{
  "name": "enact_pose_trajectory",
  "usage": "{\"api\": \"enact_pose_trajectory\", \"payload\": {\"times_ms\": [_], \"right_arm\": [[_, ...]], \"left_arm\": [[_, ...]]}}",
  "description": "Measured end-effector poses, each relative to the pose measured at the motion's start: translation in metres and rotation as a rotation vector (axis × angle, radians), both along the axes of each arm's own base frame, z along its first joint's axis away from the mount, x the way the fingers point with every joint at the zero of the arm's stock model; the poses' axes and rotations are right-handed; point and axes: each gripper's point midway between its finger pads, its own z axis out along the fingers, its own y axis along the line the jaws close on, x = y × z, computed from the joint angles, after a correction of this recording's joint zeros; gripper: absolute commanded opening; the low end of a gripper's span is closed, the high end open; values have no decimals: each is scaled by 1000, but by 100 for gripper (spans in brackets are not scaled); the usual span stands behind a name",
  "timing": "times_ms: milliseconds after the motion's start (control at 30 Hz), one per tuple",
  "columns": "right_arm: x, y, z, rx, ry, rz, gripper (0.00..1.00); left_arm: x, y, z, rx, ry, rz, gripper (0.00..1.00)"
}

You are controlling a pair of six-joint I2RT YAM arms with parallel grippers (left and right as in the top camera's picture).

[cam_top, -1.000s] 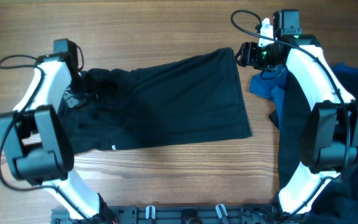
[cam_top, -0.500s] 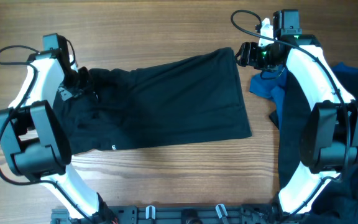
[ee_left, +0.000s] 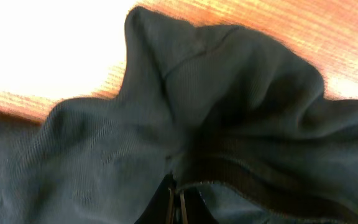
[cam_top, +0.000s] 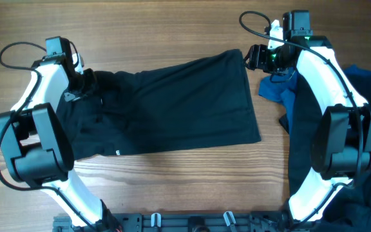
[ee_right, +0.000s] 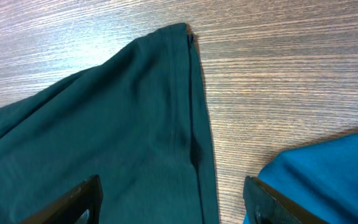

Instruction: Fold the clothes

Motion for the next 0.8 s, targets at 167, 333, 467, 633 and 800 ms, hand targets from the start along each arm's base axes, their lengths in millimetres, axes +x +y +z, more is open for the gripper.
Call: {"api": "enact_pose_trajectory", "payload": {"times_ms": [167, 333, 467, 633, 800], "right_arm": [[-1, 0, -1, -1, 6, 0, 73], [-1, 0, 0, 0, 3, 0, 73], [4, -3, 0, -15, -15, -7, 59], [26, 1, -9, 4, -80, -2, 54], [58, 16, -42, 49, -156, 28, 54]], "left_arm": [[-26, 4, 21, 19, 136, 68, 4], [-13, 29, 67, 143, 54, 165, 4], [-14, 37, 73, 185, 45, 203, 4], [-14, 39, 73, 194, 46, 213, 4], [-15, 36, 73, 176, 47, 216, 4]]}}
